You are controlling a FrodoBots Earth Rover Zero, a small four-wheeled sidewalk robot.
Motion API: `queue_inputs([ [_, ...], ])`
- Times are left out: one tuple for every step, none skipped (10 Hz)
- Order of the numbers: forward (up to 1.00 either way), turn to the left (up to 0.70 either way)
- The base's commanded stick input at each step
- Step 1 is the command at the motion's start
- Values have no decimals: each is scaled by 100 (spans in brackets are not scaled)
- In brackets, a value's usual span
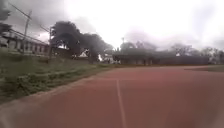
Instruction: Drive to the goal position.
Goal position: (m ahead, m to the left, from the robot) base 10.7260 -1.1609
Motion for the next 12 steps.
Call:
queue_inputs([
  [70, 1],
  [70, 1],
  [70, 1],
  [70, 1],
  [70, 1],
  [70, 1],
  [70, 1],
  [70, 1],
  [70, 1],
  [70, -15],
  [70, -18],
  [70, -23],
])
